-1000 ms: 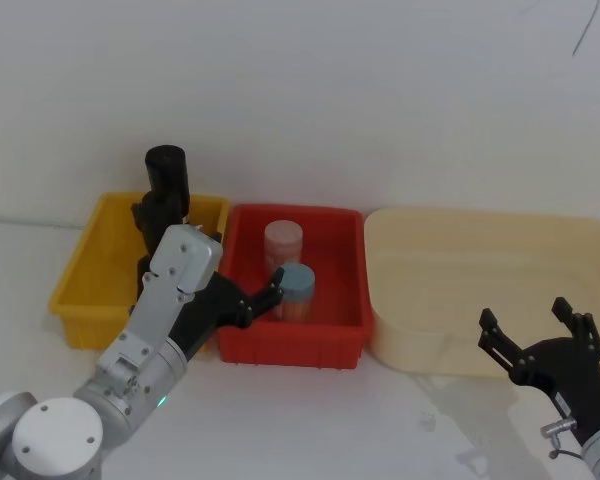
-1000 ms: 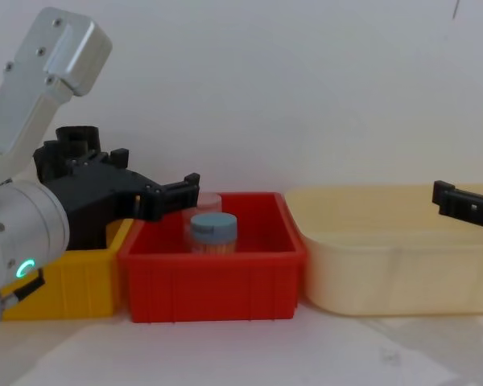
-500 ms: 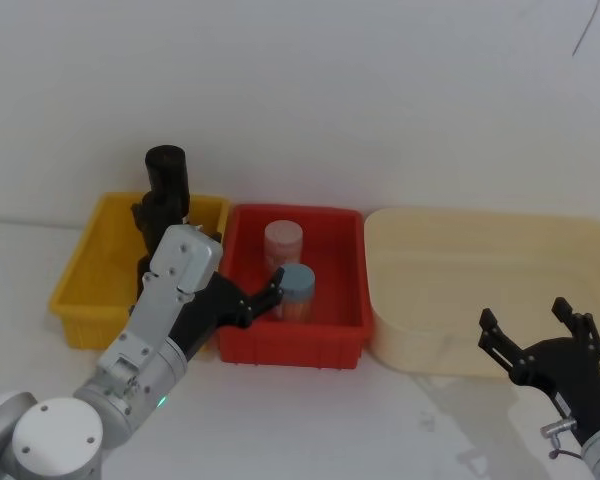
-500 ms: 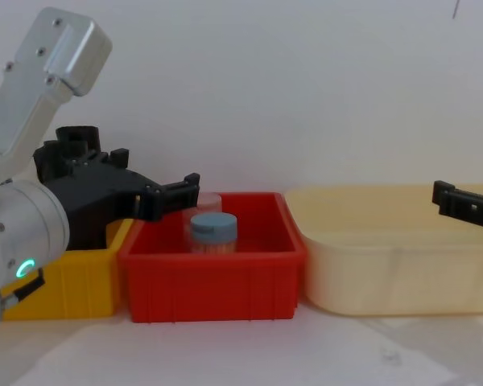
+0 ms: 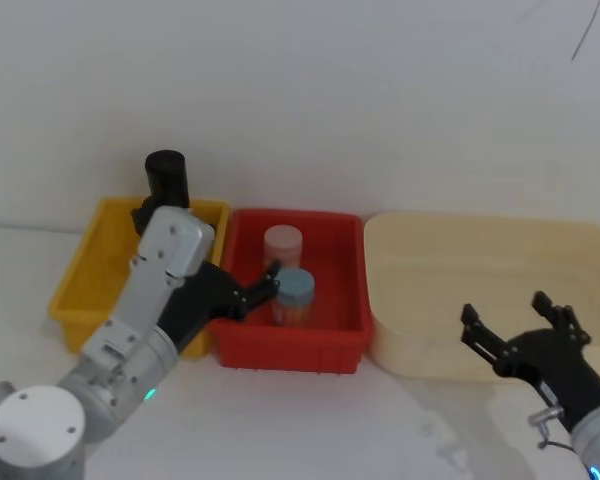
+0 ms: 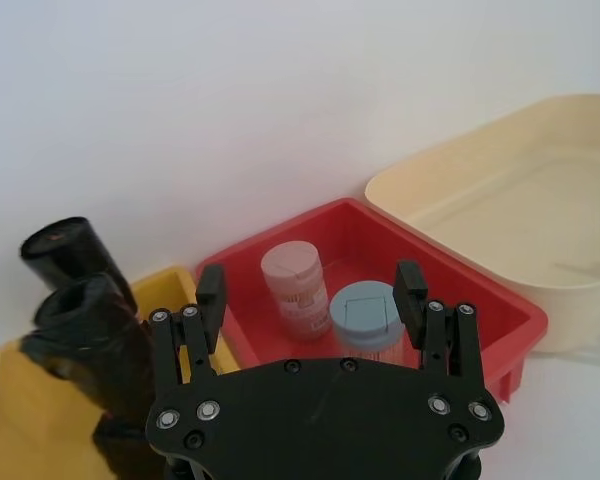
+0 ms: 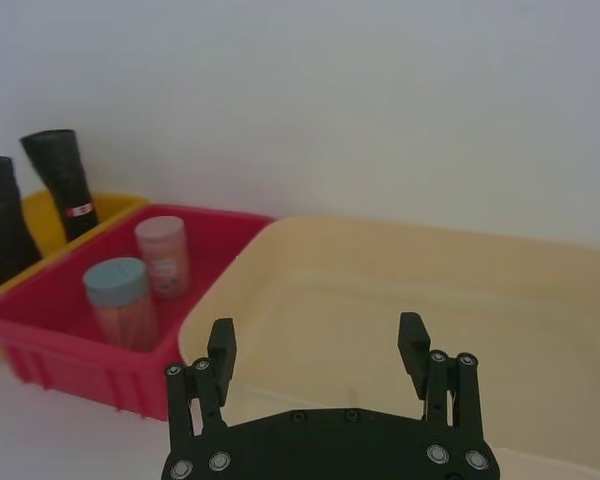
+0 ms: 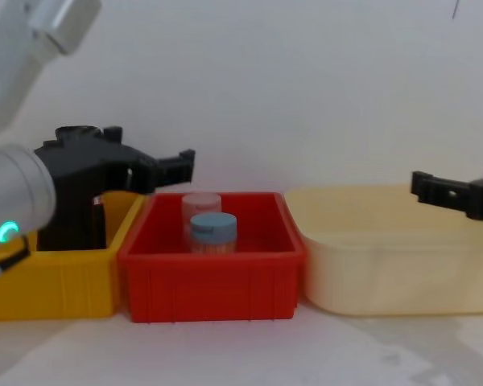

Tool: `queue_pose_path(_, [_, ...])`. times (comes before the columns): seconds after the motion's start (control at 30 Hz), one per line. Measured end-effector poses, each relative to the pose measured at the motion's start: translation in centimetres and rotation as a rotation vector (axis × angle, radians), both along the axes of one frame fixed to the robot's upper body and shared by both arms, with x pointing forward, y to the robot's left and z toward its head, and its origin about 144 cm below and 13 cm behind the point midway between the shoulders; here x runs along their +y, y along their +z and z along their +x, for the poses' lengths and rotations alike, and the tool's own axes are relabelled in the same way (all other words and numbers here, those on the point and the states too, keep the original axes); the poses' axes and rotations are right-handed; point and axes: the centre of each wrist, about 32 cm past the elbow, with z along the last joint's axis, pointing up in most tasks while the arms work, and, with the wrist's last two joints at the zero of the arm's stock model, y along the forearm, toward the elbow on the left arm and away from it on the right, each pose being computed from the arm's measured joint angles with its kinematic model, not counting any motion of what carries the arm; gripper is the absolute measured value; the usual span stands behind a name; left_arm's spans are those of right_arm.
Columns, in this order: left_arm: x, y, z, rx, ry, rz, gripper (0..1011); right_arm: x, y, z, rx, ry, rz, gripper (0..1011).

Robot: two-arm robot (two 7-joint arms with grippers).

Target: Pick up the garbage bag with the one hand and transfer it to the other hand.

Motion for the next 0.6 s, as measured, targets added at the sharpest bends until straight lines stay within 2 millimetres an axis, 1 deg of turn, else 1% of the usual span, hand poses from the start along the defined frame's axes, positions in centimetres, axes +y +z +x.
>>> queue_pose_path(0.03, [0.3,0.6,-0.4,0.003,0.003,-0.002,1001,0.3,0.5,0.2,0.010,0.014,-0.002,1002])
queue_pose_path(0.1, [0.6,1.0,-0.8,0.012,0.009,-0.003,1001,0.7,1.2,0.5,0.029,0.034,-0.007,1001])
queue_pose_path(0.13, [0.9,1.2,-1.0,0.012,0.012,-0.004,1001,0.7,1.2,0.5,0.029,0.034,-0.007,1001])
queue_pose_path(0.17, [1.3,1.6,-1.4,0.022,0.020,-0.007,1001,1.2,1.7,0.8,0.035,0.050,-0.009,1001])
queue_pose_path(0.3, [2.5,2.3,-2.5,0.037,0.041,-0.013,1001,2.2,2.7,1.3,0.060,0.082,-0.018,1001])
queue_pose_path(0.33, [3.6,2.8,-3.3,0.052,0.061,-0.020,1001,2.8,3.1,1.6,0.065,0.097,-0.019,1001])
queue_pose_path(0.37, [3.6,2.8,-3.3,0.052,0.061,-0.020,1001,3.0,3.3,1.7,0.068,0.103,-0.020,1001])
queue_pose_path(0.4, [4.3,3.0,-3.7,0.060,0.074,-0.025,1001,3.5,3.6,1.9,0.077,0.112,-0.025,1001])
queue_pose_path(0.43, [4.6,3.1,-4.0,0.066,0.082,-0.029,1001,3.5,3.6,1.9,0.077,0.112,-0.025,1001])
queue_pose_path(0.47, [5.4,3.3,-4.4,0.073,0.097,-0.034,1001,4.0,3.9,2.2,0.083,0.124,-0.029,1001])
queue_pose_path(0.5, [5.4,3.3,-4.4,0.073,0.097,-0.034,1001,4.3,4.0,2.3,0.085,0.129,-0.029,1001])
queue_pose_path(0.6, [7.2,3.5,-5.3,0.092,0.124,-0.047,1001,5.2,4.5,2.9,0.095,0.146,-0.036,1001])
